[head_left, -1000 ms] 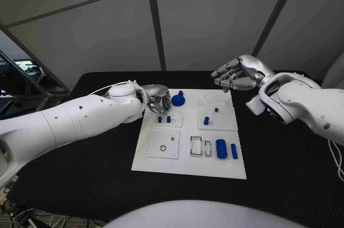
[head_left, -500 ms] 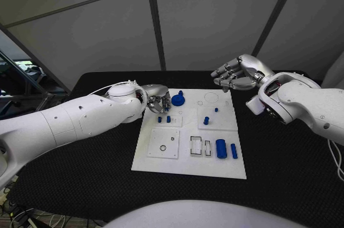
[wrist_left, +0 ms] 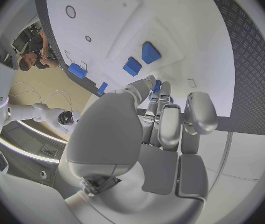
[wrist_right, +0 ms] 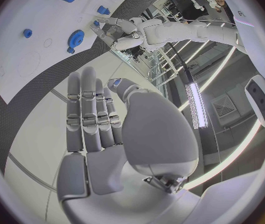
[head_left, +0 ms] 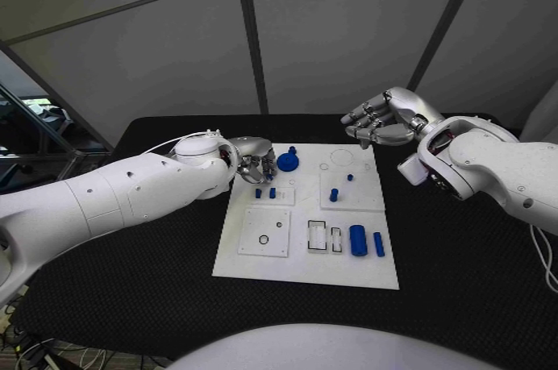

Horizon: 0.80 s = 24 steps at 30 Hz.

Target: Assemble the parts on the task board

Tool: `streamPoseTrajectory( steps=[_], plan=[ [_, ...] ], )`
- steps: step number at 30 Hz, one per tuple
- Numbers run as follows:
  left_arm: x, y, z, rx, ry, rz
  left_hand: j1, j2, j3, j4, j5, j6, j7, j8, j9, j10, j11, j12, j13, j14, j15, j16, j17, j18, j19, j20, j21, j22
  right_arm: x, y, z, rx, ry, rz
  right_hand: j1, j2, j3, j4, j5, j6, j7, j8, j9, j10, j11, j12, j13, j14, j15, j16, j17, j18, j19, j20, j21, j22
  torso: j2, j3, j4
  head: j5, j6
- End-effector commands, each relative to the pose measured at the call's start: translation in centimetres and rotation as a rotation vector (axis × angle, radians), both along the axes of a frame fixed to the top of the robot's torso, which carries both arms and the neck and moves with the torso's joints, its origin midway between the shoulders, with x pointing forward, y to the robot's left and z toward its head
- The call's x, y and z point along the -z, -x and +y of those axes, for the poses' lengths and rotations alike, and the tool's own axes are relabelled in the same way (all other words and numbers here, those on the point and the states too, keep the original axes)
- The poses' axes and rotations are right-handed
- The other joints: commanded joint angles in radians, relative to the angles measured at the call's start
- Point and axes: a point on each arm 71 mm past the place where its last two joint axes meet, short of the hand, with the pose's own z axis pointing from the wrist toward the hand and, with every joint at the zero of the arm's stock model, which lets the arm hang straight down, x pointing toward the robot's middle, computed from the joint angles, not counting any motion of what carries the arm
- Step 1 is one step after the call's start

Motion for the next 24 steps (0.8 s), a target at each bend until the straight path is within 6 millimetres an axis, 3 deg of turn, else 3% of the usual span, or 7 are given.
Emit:
streamPoseTrajectory(
  steps=[1, 24],
  plan=[
    [0.0, 0.0, 0.1, -0.001, -0.006, 0.008, -0.011, -0.003, -0.007, 0.001, -0.003, -0.022, 0.000, -0.014, -0.008, -0.017, 0.002, -0.014, -0.004, -0.002, 0.009, -0.001, -0.002, -0.034, 0.003, 0.008, -0.002, 0.059, -0.2, 0.0, 0.1, -0.010, -0.004, -0.006, -0.010, 0.001, 0.000, -0.006, -0.002, 0.000, 0.006, -0.004, 0.000, 0.007, 0.003, -0.006, -0.002, 0.008, 0.000, -0.004, 0.002, 0.011, 0.003, 0.000, -0.004, 0.001, 0.000, 0.0000, 0.0006, 0.000, 0.000],
    [-0.2, 0.0, 1.7, -0.032, -0.005, -0.014, -0.013, -0.009, -0.019, 0.004, -0.003, -0.047, 0.006, -0.017, -0.020, -0.048, 0.013, -0.040, -0.007, 0.000, 0.018, 0.004, 0.002, -0.033, 0.001, 0.015, -0.015, 0.055, 0.0, -0.1, -0.3, -0.001, 0.021, 0.003, -0.005, -0.002, 0.002, -0.015, -0.007, -0.003, 0.007, -0.006, 0.000, 0.002, 0.004, -0.011, -0.006, 0.008, -0.001, -0.010, 0.003, 0.012, 0.003, -0.001, -0.004, 0.003, -0.001, -0.0009, 0.0003, 0.003, 0.001]
  ],
)
